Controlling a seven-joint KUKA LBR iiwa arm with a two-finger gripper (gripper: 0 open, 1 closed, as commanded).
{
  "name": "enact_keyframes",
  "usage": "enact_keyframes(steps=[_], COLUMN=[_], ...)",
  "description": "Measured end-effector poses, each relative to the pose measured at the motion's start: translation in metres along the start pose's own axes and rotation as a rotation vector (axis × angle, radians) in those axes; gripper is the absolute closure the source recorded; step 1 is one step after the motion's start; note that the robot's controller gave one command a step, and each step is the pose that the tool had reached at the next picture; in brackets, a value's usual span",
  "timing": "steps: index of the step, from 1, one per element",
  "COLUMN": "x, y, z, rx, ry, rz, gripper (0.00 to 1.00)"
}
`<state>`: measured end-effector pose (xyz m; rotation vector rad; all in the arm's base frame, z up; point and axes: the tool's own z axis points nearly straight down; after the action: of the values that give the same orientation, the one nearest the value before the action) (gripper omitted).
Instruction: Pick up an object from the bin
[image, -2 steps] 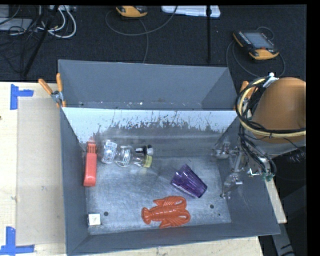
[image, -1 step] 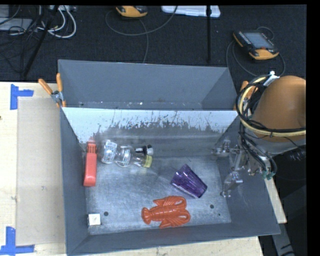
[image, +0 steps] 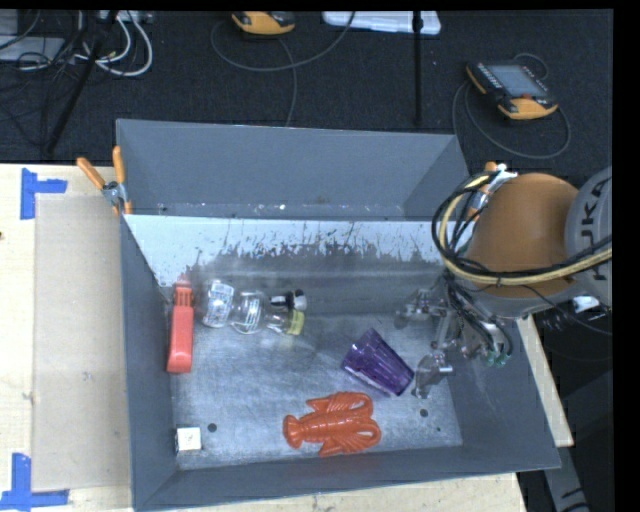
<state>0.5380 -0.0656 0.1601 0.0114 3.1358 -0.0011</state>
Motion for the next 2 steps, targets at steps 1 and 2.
enact_keyframes(steps=[1, 2], x=[-0.005, -0.011], y=[0.017, 0.033], z=[0.03, 0.037], rx=[-0.002, 0.0], ry=[0.012, 0.007], rz=[0.055, 0.277], gripper=[0.0, 0.0])
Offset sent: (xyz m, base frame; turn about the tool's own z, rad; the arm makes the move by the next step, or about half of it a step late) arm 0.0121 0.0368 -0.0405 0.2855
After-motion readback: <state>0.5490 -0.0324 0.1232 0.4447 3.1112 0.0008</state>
